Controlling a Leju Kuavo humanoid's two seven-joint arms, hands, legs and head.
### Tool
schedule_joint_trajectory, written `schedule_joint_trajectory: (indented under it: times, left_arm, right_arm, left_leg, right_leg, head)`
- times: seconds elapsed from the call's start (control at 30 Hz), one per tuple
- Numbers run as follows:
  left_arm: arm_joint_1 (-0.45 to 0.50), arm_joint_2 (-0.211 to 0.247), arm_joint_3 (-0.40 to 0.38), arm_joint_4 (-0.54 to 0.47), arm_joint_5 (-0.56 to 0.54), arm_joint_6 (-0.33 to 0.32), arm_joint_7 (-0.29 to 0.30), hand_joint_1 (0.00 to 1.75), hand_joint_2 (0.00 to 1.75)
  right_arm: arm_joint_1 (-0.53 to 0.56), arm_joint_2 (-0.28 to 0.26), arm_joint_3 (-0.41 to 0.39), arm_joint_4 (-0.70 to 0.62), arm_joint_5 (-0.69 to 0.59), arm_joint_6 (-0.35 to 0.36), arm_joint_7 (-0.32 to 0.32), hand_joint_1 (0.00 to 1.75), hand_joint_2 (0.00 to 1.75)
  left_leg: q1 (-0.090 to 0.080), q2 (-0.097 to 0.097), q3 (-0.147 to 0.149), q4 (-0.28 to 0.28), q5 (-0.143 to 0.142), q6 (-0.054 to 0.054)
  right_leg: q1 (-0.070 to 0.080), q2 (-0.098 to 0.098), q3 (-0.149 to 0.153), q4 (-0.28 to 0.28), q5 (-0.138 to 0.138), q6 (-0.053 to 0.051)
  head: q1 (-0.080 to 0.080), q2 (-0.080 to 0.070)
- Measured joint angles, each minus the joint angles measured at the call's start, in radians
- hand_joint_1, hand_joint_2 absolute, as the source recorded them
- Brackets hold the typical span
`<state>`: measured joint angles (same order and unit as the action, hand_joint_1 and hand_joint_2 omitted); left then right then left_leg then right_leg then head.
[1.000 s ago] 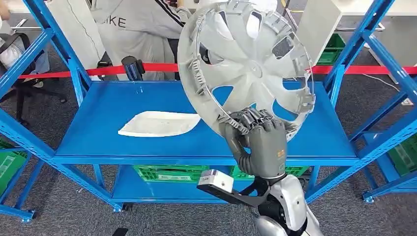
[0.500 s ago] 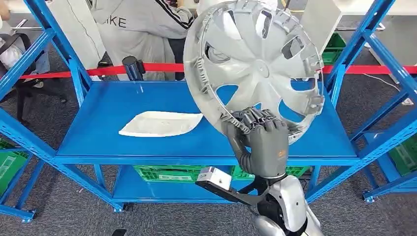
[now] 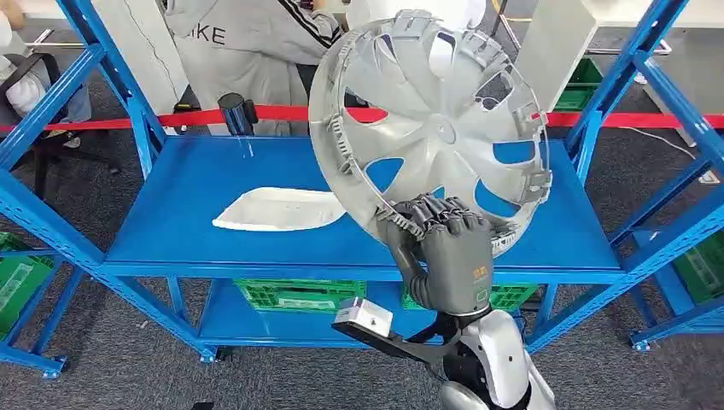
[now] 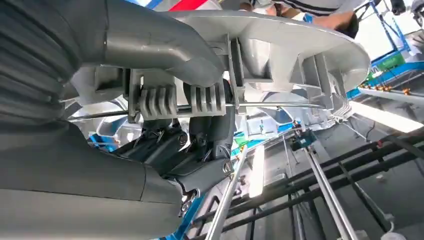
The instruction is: Take the parts from the cabinet and place them on the table.
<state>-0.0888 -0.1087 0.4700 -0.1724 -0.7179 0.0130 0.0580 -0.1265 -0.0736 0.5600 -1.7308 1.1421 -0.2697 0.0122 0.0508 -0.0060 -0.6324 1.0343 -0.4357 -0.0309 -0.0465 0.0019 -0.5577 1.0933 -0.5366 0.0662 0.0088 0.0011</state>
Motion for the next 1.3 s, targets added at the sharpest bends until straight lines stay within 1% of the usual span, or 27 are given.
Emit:
schedule_joint_trajectory:
  times: [0.03,0.07,0.1,0.2,0.23,0.27,0.33,0.37,0.43,0.5,0.53,0.57,0.63,0.7,0.73,0.77,0.83,0.87,0.9,0.93,1.0,1.03,1.07,1.1,1.2,1.23,1.3]
  left_arm:
    - [0.0,0.003,0.0,-0.001,0.0,0.003,0.0,0.0,1.75]
    - [0.001,0.004,0.001,-0.001,0.0,0.004,0.0,0.0,1.75]
    - [0.001,0.003,0.001,-0.001,0.0,0.006,0.0,0.0,1.75]
    - [0.007,0.002,0.001,0.0,-0.008,0.007,0.001,0.0,1.75]
    - [0.007,0.002,0.001,0.001,-0.015,0.002,0.002,0.0,1.75]
    - [0.007,0.002,0.001,0.001,-0.02,-0.005,0.005,0.0,1.75]
    - [0.003,0.002,0.001,0.001,-0.036,-0.01,0.009,0.0,1.75]
    - [0.002,0.003,0.001,0.0,-0.04,-0.01,0.011,0.0,1.75]
    - [0.001,0.003,0.001,0.0,-0.047,-0.01,0.011,0.0,1.75]
    - [-0.001,0.003,0.001,0.0,-0.053,-0.01,0.01,0.0,1.75]
    - [-0.004,0.003,0.001,-0.001,-0.057,-0.009,0.008,0.0,1.75]
    - [-0.007,0.005,0.001,-0.005,-0.059,-0.008,0.008,0.0,1.75]
    - [-0.009,0.003,0.001,-0.006,-0.062,-0.006,0.008,0.0,1.75]
    - [-0.008,0.003,0.001,-0.006,-0.064,-0.006,0.008,0.0,1.75]
    - [-0.01,0.002,0.0,-0.006,-0.066,-0.006,0.008,0.0,1.75]
    - [-0.011,0.003,0.0,-0.006,-0.066,-0.006,0.009,0.0,1.75]
    - [-0.011,0.003,0.0,-0.006,-0.068,-0.008,0.01,0.0,1.75]
    - [-0.011,0.003,-0.001,-0.006,-0.069,-0.009,0.011,0.0,1.75]
    - [-0.011,0.003,-0.001,-0.006,-0.069,-0.01,0.011,0.0,1.75]
    - [-0.011,0.003,-0.001,-0.006,-0.071,-0.013,0.012,0.0,1.75]
    - [-0.011,0.003,-0.001,-0.006,-0.071,-0.018,0.013,0.0,1.75]
    - [-0.011,0.003,-0.001,-0.006,-0.07,-0.019,0.013,0.0,1.75]
    - [-0.01,0.003,-0.001,-0.008,-0.068,-0.019,0.012,0.0,1.75]
    - [-0.011,0.003,-0.001,-0.008,-0.066,-0.018,0.01,0.0,1.75]
    - [-0.008,0.003,-0.001,-0.008,-0.063,-0.011,0.006,0.0,1.75]
    - [-0.005,0.003,-0.001,-0.007,-0.063,-0.008,0.005,0.0,1.75]
    - [-0.002,0.001,-0.001,-0.007,-0.062,-0.007,0.005,0.0,1.75]
  right_arm:
    - [-0.003,0.001,0.002,0.0,0.0,0.005,0.001,1.75,1.75]
    - [-0.003,0.002,0.004,0.0,0.0,0.008,0.002,1.75,1.75]
    - [-0.005,0.003,0.004,0.001,0.0,0.01,0.004,1.75,1.75]
    - [-0.006,0.008,0.007,0.001,0.001,0.011,0.009,1.75,1.75]
    - [-0.005,0.009,0.007,0.001,0.004,0.011,0.013,1.75,1.75]
    - [-0.002,0.009,0.007,0.0,0.008,0.009,0.016,1.75,1.75]
    - [0.008,0.008,0.006,0.0,0.013,0.005,0.022,1.75,1.75]
    - [0.013,0.008,0.006,0.0,0.014,0.002,0.024,1.75,1.75]
    - [0.024,0.003,0.003,0.0,0.008,-0.009,0.025,1.75,1.75]
    - [0.032,-0.007,-0.003,0.0,-0.005,-0.025,0.019,1.75,1.75]
    - [0.036,-0.011,-0.004,0.0,-0.009,-0.031,0.017,1.75,1.75]
    - [0.042,-0.014,-0.006,-0.001,-0.012,-0.038,0.015,1.75,1.75]
    - [0.048,-0.023,-0.006,-0.001,-0.019,-0.048,0.01,1.75,1.75]
    - [0.056,-0.031,-0.008,-0.002,-0.02,-0.054,0.008,1.75,1.75]
    - [0.062,-0.038,-0.008,-0.002,-0.021,-0.059,0.005,1.75,1.75]
    - [0.063,-0.044,-0.009,-0.003,-0.023,-0.063,0.003,1.75,1.75]
    - [0.065,-0.053,-0.009,-0.003,-0.025,-0.068,0.002,1.75,1.75]
    - [0.069,-0.056,-0.009,-0.003,-0.027,-0.069,0.001,1.75,1.75]
    - [0.074,-0.059,-0.009,-0.003,-0.029,-0.071,0.0,1.75,1.75]
    - [0.078,-0.061,-0.009,-0.003,-0.031,-0.072,0.0,1.75,1.75]
    - [0.078,-0.063,-0.009,-0.004,-0.036,-0.072,0.003,1.75,1.75]
    - [0.078,-0.063,-0.009,-0.005,-0.036,-0.071,0.005,1.75,1.75]
    - [0.074,-0.063,-0.009,-0.006,-0.036,-0.069,0.005,1.75,1.75]
    - [0.075,-0.063,-0.008,-0.007,-0.036,-0.068,0.005,1.75,1.75]
    - [0.072,-0.063,-0.008,-0.007,-0.037,-0.067,0.006,1.75,1.75]
    - [0.07,-0.063,-0.008,-0.007,-0.037,-0.067,0.005,1.75,1.75]
    - [0.067,-0.062,-0.008,-0.008,-0.037,-0.067,0.005,1.75,1.75]
  left_leg:
    - [-0.001,-0.002,-0.006,0.005,0.002,-0.012]
    - [-0.003,-0.006,-0.009,0.005,0.007,-0.022]
    - [-0.009,-0.008,-0.008,0.006,0.011,-0.031]
    - [0.001,-0.014,-0.014,-0.008,0.033,-0.06]
    - [0.002,-0.007,-0.025,0.009,0.003,-0.057]
    - [-0.001,-0.001,-0.043,0.054,-0.052,-0.052]
    - [-0.009,0.001,-0.088,0.217,-0.163,-0.048]
    - [-0.013,0.0,-0.099,0.28,-0.188,-0.045]
    - [-0.022,0.001,-0.068,0.291,-0.163,-0.033]
    - [-0.033,0.0,0.035,0.158,-0.104,-0.011]
    - [-0.039,0.0,0.103,0.065,-0.104,0.001]
    - [-0.046,0.0,0.148,-0.004,-0.138,0.009]
    - [-0.053,-0.001,0.13,-0.008,-0.122,0.011]
    - [-0.051,0.0,0.12,-0.016,-0.1,0.027]
    - [-0.045,0.009,0.117,-0.021,-0.085,0.034]
    - [-0.045,0.008,0.106,-0.023,-0.073,0.041]
    - [-0.044,0.01,0.077,-0.022,-0.05,0.045]
    - [-0.044,0.011,0.061,-0.02,-0.039,0.045]
    - [-0.043,0.013,0.045,-0.018,-0.028,0.044]
    - [-0.042,0.013,0.027,-0.014,-0.017,0.041]
    - [-0.037,0.014,-0.009,-0.002,0.0,0.032]
    - [-0.035,0.014,-0.022,0.007,0.008,0.025]
    - [-0.037,0.013,-0.034,0.012,0.014,0.017]
    - [-0.037,0.012,-0.035,0.015,0.021,0.01]
    - [-0.034,0.01,-0.035,0.002,0.051,-0.012]
    - [-0.029,0.009,-0.04,0.007,0.042,-0.017]
    - [-0.029,0.008,-0.068,0.088,-0.078,-0.024]
  right_leg:
    - [-0.001,0.003,0.026,-0.056,-0.026,0.004]
    - [0.011,0.016,0.018,-0.036,0.001,-0.013]
    - [0.008,0.017,0.01,-0.035,-0.003,-0.027]
    - [0.011,0.014,-0.011,-0.036,0.009,-0.067]
    - [0.012,0.009,-0.017,-0.036,0.019,-0.078]
    - [0.014,0.009,-0.027,-0.037,0.027,-0.086]
    - [0.025,0.005,-0.049,-0.036,0.044,-0.095]
    - [0.03,0.003,-0.06,-0.035,0.053,-0.098]
    - [0.04,0.003,-0.082,-0.035,0.07,-0.1]
    - [0.047,0.003,-0.103,-0.034,0.087,-0.099]
    - [0.048,0.004,-0.109,-0.034,0.096,-0.097]
    - [0.054,0.004,-0.115,-0.033,0.103,-0.091]
    - [0.045,0.002,-0.112,-0.039,0.118,-0.077]
    - [0.047,0.004,-0.114,-0.049,0.139,-0.064]
    - [0.042,0.006,-0.12,-0.038,0.117,-0.06]
    - [0.042,0.004,-0.132,-0.006,0.06,-0.055]
    - [0.036,0.003,-0.162,0.121,-0.056,-0.045]
    - [0.035,0.003,-0.172,0.184,-0.087,-0.041]
    - [0.034,0.003,-0.172,0.226,-0.087,-0.038]
    - [0.031,0.003,-0.154,0.23,-0.061,-0.035]
    - [0.026,0.002,-0.063,0.129,0.012,-0.03]
    - [0.023,0.002,0.004,0.042,0.018,-0.028]
    - [0.026,0.003,0.053,-0.039,-0.03,-0.03]
    - [0.034,0.007,0.062,-0.055,-0.035,-0.051]
    - [0.038,0.006,0.045,-0.058,-0.016,-0.076]
    - [0.031,0.001,0.032,-0.063,-0.002,-0.087]
    - [0.032,-0.001,0.006,-0.063,0.02,-0.101]
  head:
    - [0.003,0.0]
    - [0.007,0.0]
    - [0.005,0.0]
    - [0.005,0.0]
    - [0.002,0.0]
    - [0.001,0.0]
    - [-0.003,0.0]
    - [-0.003,0.0]
    - [-0.003,0.0]
    - [-0.003,0.0]
    - [-0.003,0.0]
    - [-0.002,0.0]
    - [-0.006,0.0]
    - [-0.006,0.0]
    - [-0.007,0.0]
    - [-0.003,0.0]
    - [0.0,0.0]
    - [0.001,0.0]
    - [0.002,0.0]
    - [0.002,0.0]
    - [0.002,0.0]
    - [0.002,0.0]
    - [0.004,0.0]
    - [0.001,0.0]
    - [0.007,0.0]
    - [0.008,0.0]
    - [-0.002,0.0]
